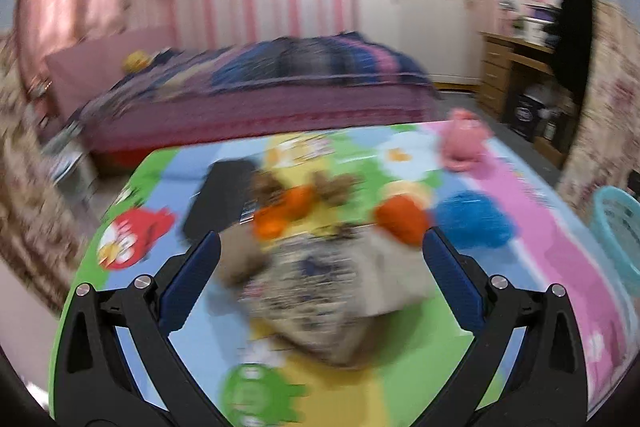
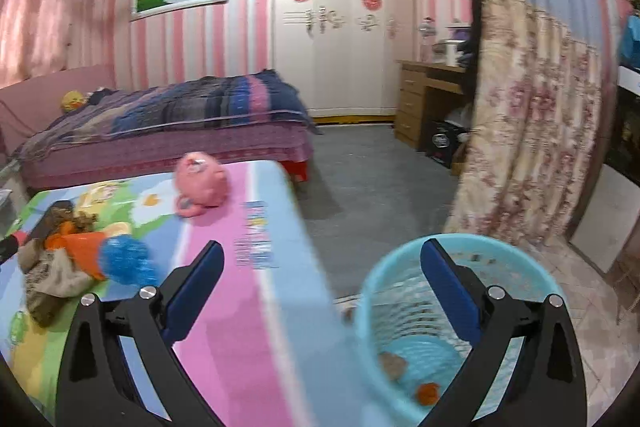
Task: Collect trash
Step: 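Grasp the brown cardboard roll with the left tool while the right tool grasps the blue plastic bag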
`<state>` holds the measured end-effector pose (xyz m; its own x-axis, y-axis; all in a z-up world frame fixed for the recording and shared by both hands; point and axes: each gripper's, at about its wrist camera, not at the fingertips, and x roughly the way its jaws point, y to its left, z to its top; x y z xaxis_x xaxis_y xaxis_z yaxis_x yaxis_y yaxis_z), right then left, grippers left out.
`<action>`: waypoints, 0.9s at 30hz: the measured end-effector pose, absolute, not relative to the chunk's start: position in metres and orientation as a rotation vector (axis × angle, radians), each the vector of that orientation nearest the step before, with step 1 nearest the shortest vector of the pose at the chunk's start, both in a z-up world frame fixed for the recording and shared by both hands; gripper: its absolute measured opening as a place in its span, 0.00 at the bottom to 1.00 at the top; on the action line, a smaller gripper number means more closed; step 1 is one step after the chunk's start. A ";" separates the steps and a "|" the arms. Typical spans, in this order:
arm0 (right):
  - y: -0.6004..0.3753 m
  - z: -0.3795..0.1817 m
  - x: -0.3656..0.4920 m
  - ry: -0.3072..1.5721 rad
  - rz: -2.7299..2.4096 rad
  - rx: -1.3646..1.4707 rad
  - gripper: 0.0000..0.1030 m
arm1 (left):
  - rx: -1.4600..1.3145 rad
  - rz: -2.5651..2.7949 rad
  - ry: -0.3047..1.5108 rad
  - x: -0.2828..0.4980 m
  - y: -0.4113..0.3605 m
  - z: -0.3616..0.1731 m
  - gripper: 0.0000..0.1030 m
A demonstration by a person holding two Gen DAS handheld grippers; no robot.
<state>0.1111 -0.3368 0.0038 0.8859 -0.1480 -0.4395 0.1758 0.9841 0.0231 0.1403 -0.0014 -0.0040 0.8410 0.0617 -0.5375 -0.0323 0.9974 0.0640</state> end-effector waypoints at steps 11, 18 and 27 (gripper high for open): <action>-0.246 -0.022 0.146 0.528 -0.037 -0.068 0.94 | -0.072 0.146 0.750 0.185 0.089 -0.050 0.95; -0.234 -0.030 0.169 0.551 -0.017 -0.048 0.94 | -0.069 0.152 0.790 0.214 0.072 -0.063 0.93; -0.211 -0.049 0.195 0.611 0.057 -0.040 0.94 | -0.053 0.127 0.844 0.217 0.075 -0.067 0.52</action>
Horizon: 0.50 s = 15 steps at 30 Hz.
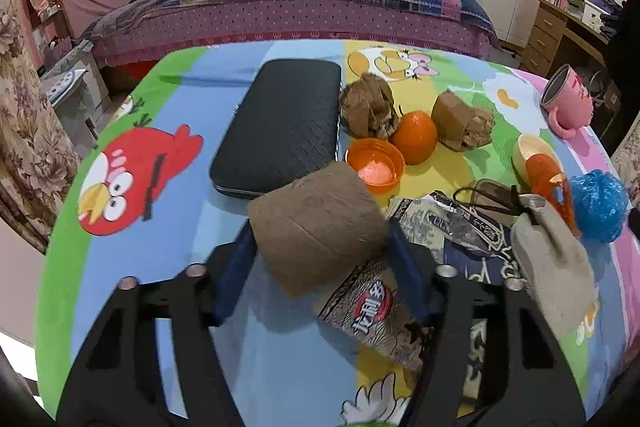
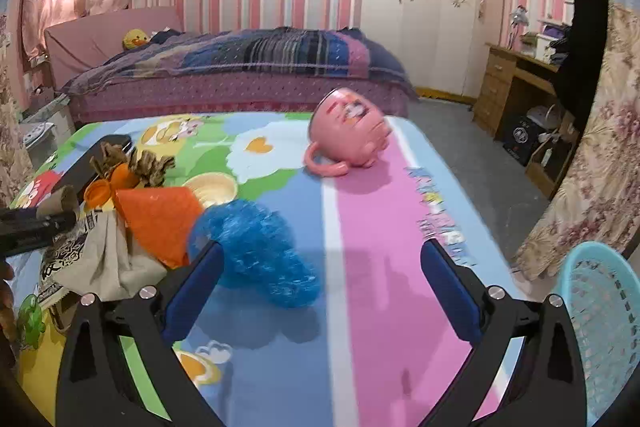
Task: Collect trash
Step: 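Grasp the brown cardboard roll with the left tool while the right tool grasps the blue plastic bag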
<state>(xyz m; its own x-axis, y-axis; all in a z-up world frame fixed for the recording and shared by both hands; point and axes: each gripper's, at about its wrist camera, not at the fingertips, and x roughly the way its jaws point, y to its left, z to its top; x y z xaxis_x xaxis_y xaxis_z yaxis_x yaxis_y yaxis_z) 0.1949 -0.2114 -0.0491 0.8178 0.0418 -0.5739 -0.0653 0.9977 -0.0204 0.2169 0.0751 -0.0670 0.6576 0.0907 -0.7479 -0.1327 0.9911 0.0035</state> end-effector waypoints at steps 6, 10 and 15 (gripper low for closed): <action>-0.194 -0.054 0.206 0.636 0.096 -0.043 0.93 | -0.037 0.150 0.791 0.206 0.081 -0.051 0.52; -0.179 -0.063 0.214 0.701 0.161 -0.062 0.58 | -0.023 0.152 0.780 0.202 0.086 -0.049 0.52; -0.182 -0.061 0.208 0.691 0.204 -0.059 0.23 | -0.024 0.150 0.758 0.199 0.088 -0.043 0.52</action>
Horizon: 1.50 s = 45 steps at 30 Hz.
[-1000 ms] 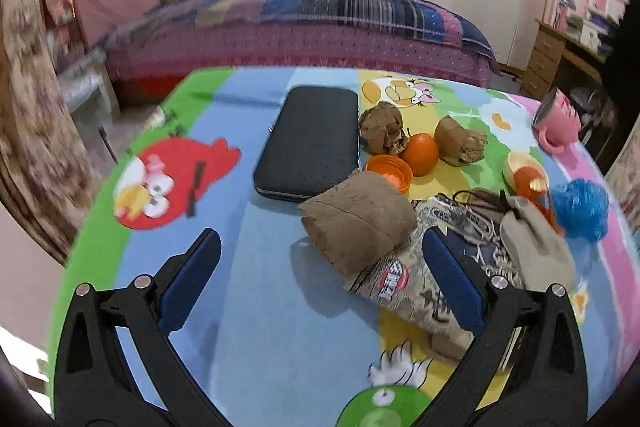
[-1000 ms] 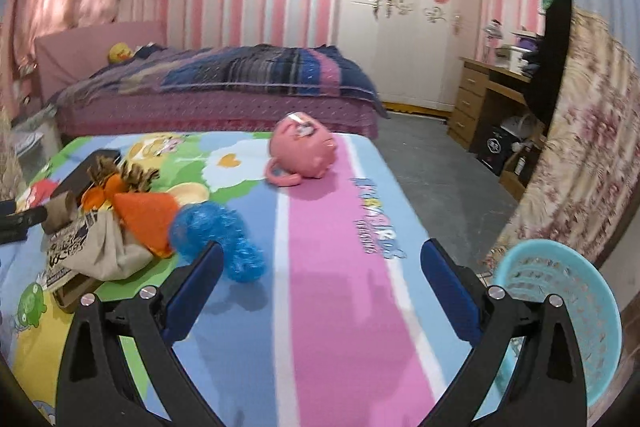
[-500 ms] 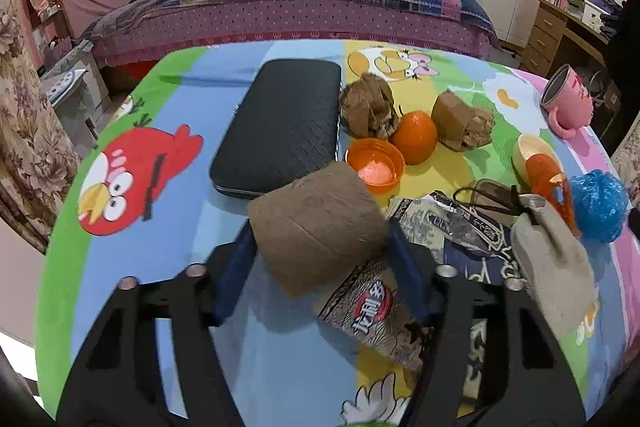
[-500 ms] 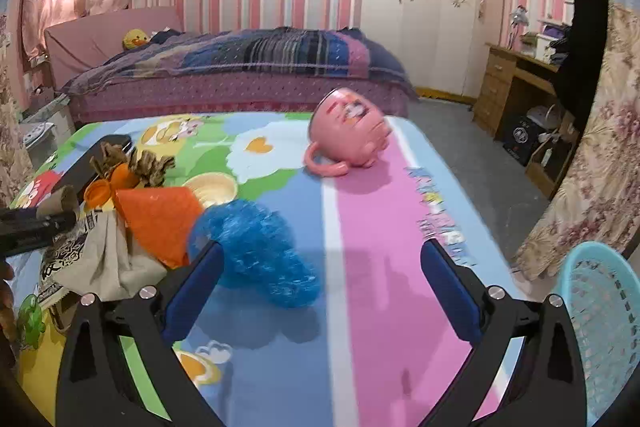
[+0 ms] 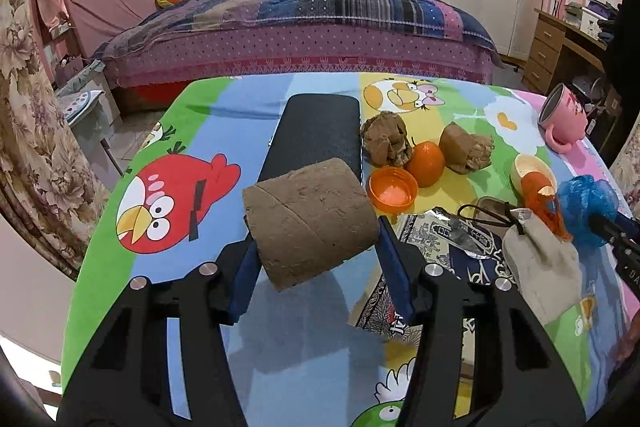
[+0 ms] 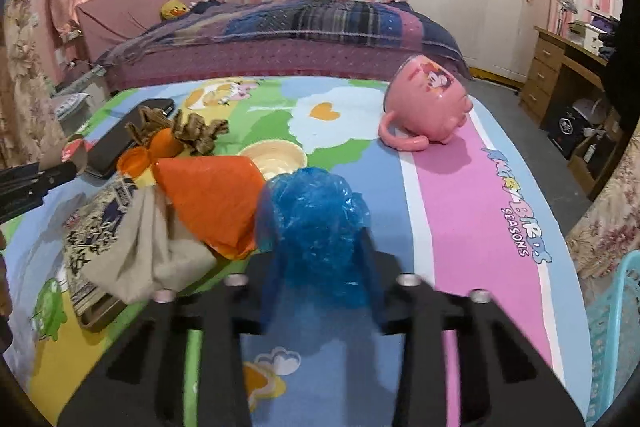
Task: Collect trash
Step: 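Grasp the brown cardboard roll with the left tool while the right tool grasps the blue plastic bag, then carry roll and bag over the blue basket and open both tools to drop them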
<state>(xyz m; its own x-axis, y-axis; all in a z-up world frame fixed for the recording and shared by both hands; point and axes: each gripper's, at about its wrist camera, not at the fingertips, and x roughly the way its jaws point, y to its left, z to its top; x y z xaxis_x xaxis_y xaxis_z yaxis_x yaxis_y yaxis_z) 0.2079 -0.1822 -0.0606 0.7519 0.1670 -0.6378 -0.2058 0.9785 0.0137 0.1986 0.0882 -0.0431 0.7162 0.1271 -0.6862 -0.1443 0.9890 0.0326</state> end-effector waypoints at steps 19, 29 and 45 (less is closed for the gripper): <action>-0.297 0.010 0.111 0.517 -0.016 -0.030 0.20 | 0.070 -0.045 0.595 0.160 -0.018 0.002 0.52; -0.407 0.019 0.062 0.484 -0.219 0.076 0.20 | 0.118 -0.227 0.553 0.140 -0.124 0.014 0.52; -0.499 -0.008 0.047 0.538 -0.417 0.118 0.20 | 0.188 -0.513 0.562 0.142 -0.306 -0.012 0.52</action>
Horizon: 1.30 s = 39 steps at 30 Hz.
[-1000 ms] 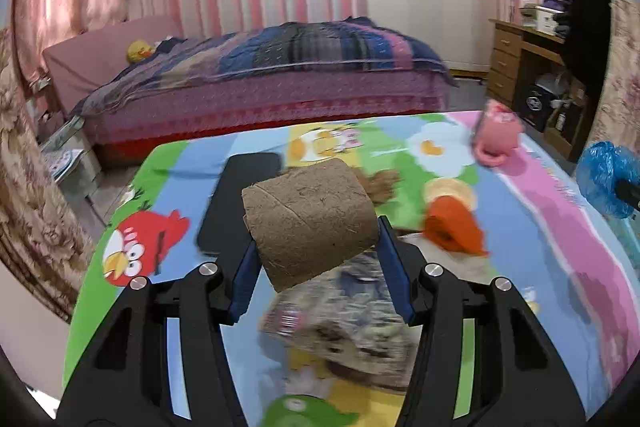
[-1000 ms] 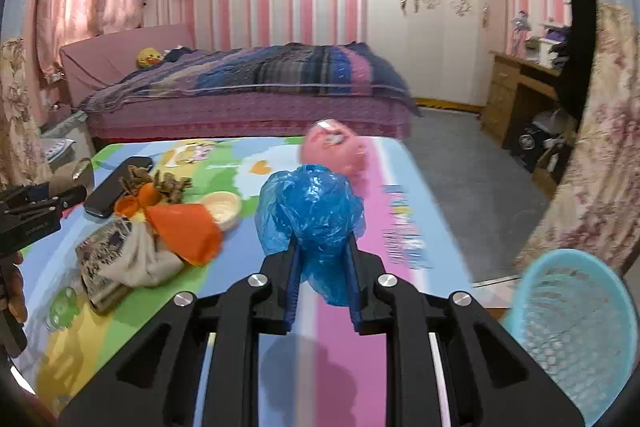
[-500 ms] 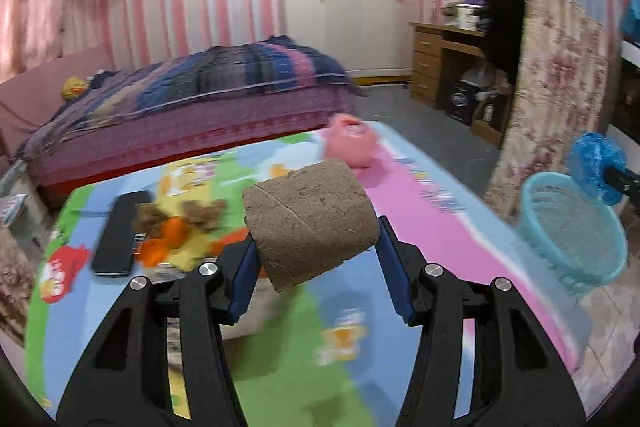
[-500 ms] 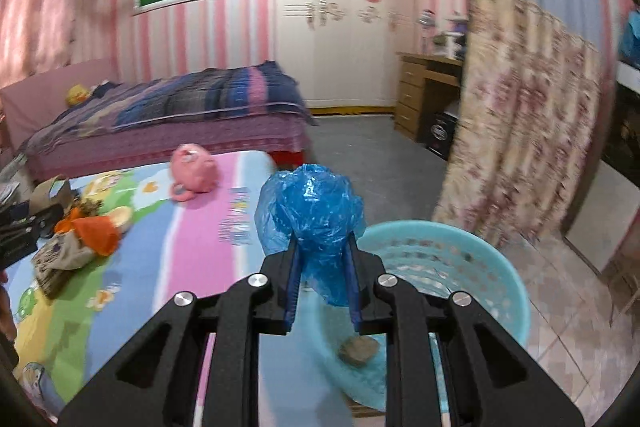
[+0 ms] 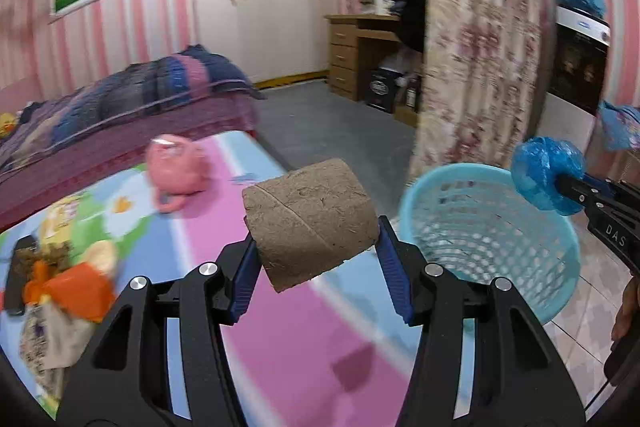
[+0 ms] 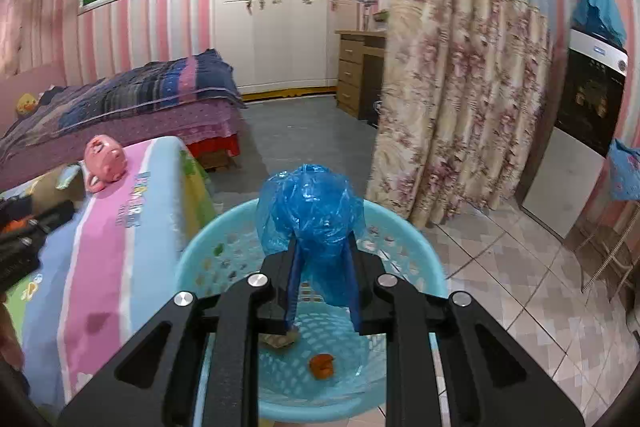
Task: Collect trash
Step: 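Carry roll and bag over the blue basket and open both tools to drop them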
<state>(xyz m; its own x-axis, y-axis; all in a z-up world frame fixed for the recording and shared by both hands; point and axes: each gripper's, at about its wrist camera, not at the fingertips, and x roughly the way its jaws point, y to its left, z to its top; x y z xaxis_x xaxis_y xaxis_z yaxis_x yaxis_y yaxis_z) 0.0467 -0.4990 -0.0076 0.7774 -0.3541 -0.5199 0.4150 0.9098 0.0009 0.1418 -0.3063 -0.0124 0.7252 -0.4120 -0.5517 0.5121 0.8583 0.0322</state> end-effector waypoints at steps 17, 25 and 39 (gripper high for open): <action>-0.548 -0.013 0.020 0.506 -0.532 0.237 0.20 | 0.236 -0.683 0.621 0.143 -0.406 -0.030 0.73; -0.544 -0.015 0.024 0.514 -0.521 0.226 0.20 | 0.261 -0.551 0.537 0.148 -0.379 -0.017 0.91; -0.521 -0.028 0.055 0.530 -0.465 0.206 0.20 | 0.173 -0.396 0.533 0.168 -0.299 -0.006 0.94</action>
<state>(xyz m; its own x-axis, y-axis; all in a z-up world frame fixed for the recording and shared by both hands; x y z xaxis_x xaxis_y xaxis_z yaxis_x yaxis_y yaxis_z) 0.0549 -0.5206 -0.0280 0.7623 -0.3726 -0.5292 0.4768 0.8762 0.0700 0.1682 -0.2990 -0.0057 0.7882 -0.3212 -0.5249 0.4099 0.9102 0.0585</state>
